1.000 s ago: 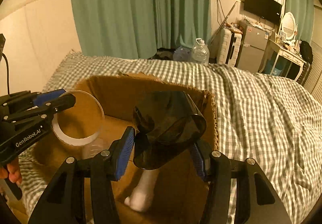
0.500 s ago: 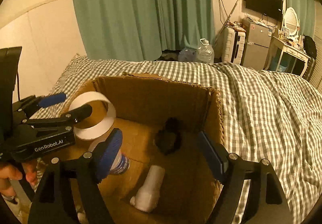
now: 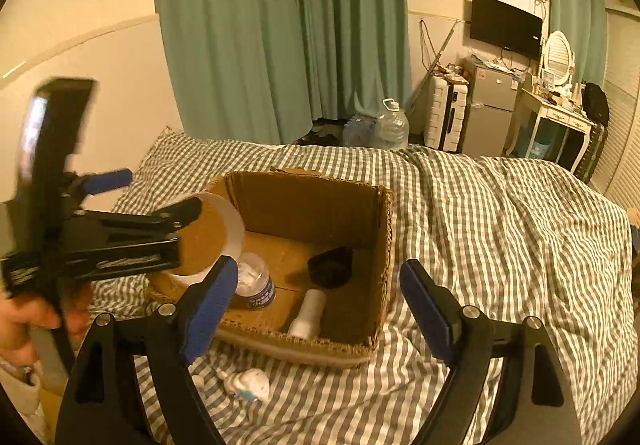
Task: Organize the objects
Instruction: 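Release the tape roll from the left tool while the right tool releases the cup into the box, then grasp the white toy figure with the blue star with the right tool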
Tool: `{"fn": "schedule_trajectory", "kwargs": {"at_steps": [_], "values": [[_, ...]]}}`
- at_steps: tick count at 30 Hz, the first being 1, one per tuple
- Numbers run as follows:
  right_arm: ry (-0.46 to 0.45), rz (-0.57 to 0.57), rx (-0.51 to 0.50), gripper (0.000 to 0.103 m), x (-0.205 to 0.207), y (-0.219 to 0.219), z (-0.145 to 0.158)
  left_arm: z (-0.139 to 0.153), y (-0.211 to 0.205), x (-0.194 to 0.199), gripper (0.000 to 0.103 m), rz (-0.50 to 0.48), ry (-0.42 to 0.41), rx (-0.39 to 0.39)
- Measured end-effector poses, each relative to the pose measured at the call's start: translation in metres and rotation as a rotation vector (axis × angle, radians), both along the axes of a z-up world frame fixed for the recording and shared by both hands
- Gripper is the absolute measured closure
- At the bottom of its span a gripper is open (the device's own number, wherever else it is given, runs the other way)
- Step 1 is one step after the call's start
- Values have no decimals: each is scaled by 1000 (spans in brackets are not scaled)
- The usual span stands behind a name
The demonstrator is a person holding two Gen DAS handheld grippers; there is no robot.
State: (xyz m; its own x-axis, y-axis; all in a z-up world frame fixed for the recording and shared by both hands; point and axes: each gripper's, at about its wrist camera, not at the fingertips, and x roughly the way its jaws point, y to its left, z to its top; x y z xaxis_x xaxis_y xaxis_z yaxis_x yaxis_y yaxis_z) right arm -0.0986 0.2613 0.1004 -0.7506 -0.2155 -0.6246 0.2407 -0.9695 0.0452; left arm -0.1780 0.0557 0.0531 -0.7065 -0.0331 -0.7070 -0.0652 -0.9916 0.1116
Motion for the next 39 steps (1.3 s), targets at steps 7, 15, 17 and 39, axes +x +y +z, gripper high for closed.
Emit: {"fn": "schedule_trajectory", "kwargs": {"at_steps": [7,15,17,39], "values": [[-34,4,-8,20,-5,3,-23,-42,-8,-19,0,52,-73,35],[-74,3,-42,20,-28,13,-65,-63,-14,-21,0,69,-52,36],[-79,7,-43,20,-29,13,-75,-64,-17,-12,0,76,-39,35],[-284,105,35,20,24,-86,-198,-147,-74,119,0,132,-30,-136]]}}
